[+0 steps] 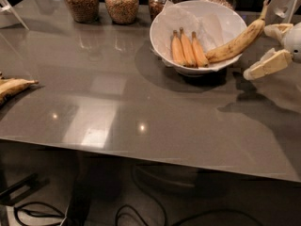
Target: Pick banana from white bowl
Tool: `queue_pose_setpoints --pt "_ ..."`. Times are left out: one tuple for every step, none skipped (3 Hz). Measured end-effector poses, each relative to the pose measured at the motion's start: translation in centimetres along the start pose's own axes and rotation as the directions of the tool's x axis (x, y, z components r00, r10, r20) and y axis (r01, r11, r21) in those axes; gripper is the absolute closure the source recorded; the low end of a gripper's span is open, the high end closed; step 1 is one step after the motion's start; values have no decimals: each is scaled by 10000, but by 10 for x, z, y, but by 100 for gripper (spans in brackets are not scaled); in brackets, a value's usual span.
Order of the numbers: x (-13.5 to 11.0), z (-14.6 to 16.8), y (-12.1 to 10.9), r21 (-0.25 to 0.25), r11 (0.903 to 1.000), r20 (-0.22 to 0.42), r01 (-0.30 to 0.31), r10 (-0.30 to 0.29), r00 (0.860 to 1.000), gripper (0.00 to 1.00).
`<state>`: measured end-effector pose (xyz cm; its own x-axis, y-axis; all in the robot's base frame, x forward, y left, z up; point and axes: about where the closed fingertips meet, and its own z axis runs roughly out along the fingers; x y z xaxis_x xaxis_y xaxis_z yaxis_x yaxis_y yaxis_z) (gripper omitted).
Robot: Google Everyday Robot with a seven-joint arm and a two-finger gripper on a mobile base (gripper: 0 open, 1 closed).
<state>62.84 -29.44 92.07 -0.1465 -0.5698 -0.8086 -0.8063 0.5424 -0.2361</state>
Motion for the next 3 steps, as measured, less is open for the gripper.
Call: queue_pose_setpoints --pt "-3 7 -15 138 9974 1165 -712 691 9908 0" --pt "-16 13 -25 54 9932 2210 -1159 1118 9688 0" --pt "-33 17 -30 -134 9908 3026 -1346 1323 9439 0"
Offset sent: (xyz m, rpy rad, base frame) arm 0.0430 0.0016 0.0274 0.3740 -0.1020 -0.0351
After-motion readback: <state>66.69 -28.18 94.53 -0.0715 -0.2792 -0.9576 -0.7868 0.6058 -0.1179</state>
